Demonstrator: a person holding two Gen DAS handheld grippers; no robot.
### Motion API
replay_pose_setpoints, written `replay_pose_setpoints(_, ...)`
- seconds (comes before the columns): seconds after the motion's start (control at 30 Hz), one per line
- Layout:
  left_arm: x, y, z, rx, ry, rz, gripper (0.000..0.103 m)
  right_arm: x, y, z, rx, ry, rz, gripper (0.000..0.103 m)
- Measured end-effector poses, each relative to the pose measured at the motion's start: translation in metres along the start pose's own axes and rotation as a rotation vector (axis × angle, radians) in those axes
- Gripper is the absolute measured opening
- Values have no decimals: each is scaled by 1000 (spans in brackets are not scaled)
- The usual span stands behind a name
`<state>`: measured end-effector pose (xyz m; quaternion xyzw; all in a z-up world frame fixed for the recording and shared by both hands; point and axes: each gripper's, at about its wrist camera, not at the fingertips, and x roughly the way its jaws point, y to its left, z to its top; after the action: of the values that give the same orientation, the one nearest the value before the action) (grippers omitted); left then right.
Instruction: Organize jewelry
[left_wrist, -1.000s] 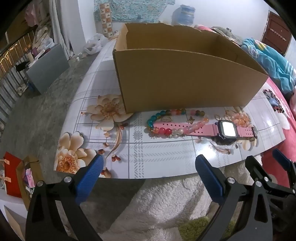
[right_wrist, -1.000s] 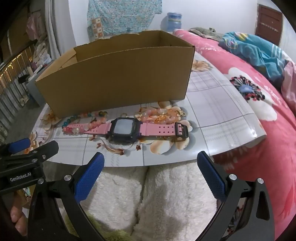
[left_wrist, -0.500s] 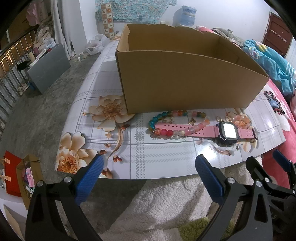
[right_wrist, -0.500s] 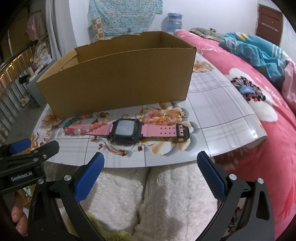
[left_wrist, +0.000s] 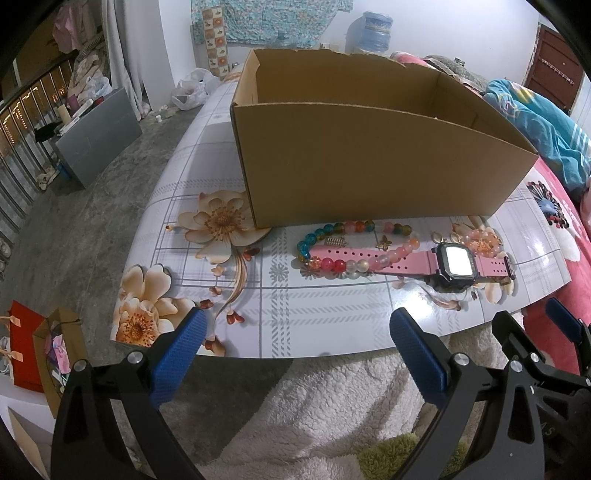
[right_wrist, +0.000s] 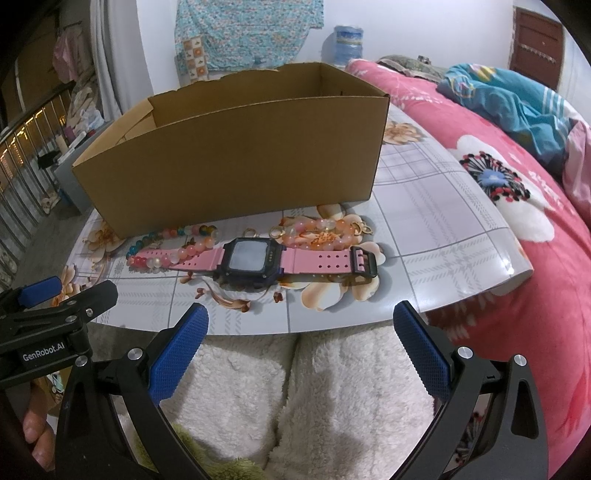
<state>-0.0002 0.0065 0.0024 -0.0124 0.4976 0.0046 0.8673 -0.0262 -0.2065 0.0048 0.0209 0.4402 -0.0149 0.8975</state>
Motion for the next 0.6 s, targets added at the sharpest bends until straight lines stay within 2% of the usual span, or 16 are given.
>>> replay_pose_setpoints(0.6,-1,5,3,0,-2,6,97,1,4,1,-1,-1,0,96)
